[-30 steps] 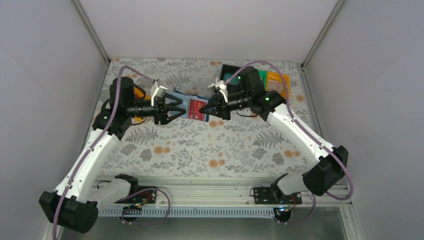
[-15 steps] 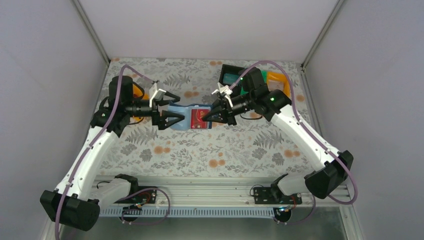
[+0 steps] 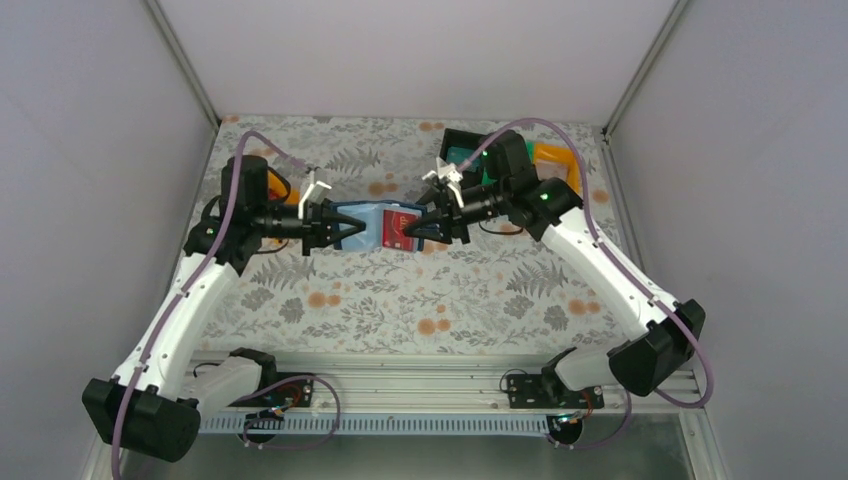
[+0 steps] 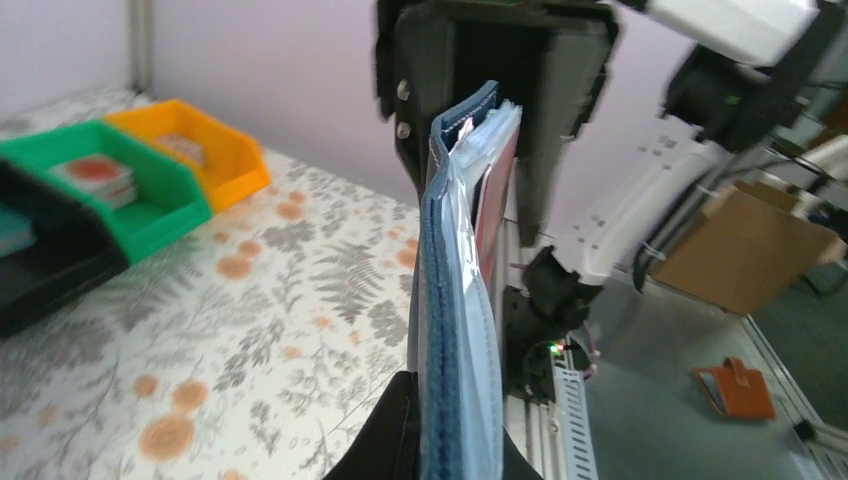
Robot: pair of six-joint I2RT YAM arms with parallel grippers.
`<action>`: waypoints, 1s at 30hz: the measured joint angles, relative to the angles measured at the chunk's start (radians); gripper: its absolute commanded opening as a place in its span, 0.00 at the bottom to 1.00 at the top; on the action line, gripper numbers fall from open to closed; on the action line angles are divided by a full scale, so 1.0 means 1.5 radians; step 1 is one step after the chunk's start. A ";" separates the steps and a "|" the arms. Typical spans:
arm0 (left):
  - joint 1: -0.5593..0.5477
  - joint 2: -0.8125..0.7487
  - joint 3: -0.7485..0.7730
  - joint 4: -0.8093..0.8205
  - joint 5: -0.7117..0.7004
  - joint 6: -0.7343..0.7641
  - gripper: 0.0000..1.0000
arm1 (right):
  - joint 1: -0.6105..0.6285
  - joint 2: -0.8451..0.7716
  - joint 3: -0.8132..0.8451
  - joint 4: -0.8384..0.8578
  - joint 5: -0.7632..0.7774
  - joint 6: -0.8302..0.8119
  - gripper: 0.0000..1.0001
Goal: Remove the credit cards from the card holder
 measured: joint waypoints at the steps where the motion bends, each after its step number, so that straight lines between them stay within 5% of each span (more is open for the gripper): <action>1: 0.000 -0.001 -0.010 0.012 -0.020 -0.022 0.02 | 0.000 0.003 0.001 0.012 0.013 0.014 0.48; 7: 0.007 -0.002 -0.063 0.044 -0.084 -0.100 0.02 | -0.008 0.026 0.000 0.068 0.066 0.082 0.59; 15: 0.007 -0.015 -0.025 0.037 -0.063 -0.042 0.02 | -0.009 0.018 -0.031 0.097 0.033 0.085 0.60; 20: 0.007 -0.021 -0.025 0.024 -0.038 -0.022 0.02 | -0.010 0.010 -0.040 0.093 -0.005 0.057 0.40; 24: 0.007 -0.021 -0.024 0.023 -0.027 -0.009 0.02 | -0.011 -0.003 -0.053 0.084 -0.020 0.042 0.36; 30: 0.007 -0.021 -0.018 0.028 -0.015 -0.007 0.02 | -0.011 -0.013 -0.081 0.075 -0.021 0.037 0.11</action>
